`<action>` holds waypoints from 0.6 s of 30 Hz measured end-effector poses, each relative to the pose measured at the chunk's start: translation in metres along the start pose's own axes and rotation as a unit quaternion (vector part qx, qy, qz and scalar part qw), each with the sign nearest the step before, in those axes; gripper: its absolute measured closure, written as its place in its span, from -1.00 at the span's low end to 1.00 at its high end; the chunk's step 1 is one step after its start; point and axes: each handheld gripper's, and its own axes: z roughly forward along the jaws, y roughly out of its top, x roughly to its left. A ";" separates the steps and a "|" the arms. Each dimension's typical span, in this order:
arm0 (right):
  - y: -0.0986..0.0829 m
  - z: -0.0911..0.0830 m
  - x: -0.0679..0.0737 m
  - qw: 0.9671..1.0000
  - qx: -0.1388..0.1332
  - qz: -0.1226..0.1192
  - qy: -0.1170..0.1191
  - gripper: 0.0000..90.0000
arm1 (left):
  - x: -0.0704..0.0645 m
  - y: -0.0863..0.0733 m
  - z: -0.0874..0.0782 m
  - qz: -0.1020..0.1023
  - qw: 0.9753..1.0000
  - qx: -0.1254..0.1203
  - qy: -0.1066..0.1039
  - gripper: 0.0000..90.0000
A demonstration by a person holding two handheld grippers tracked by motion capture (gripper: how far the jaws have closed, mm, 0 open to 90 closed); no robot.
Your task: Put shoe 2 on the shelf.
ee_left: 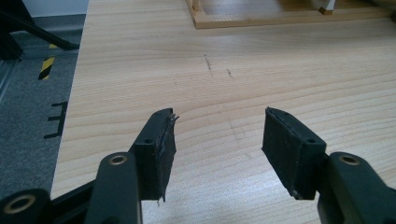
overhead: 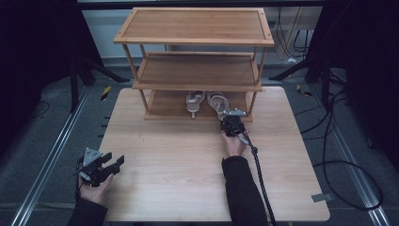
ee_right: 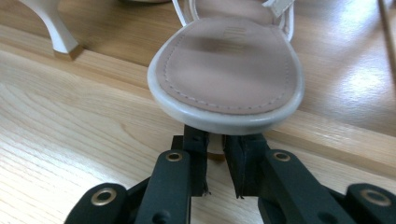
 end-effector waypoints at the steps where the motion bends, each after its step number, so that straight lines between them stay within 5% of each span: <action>1: 0.000 0.001 0.000 1.000 -0.002 0.001 0.001 0.74 | 0.000 0.000 0.000 -0.001 1.000 0.000 -0.001 -0.05; 18: 0.032 0.026 0.029 1.000 -0.007 -0.009 0.010 0.70 | 0.002 0.000 0.000 -0.004 1.000 -0.002 0.000 -0.04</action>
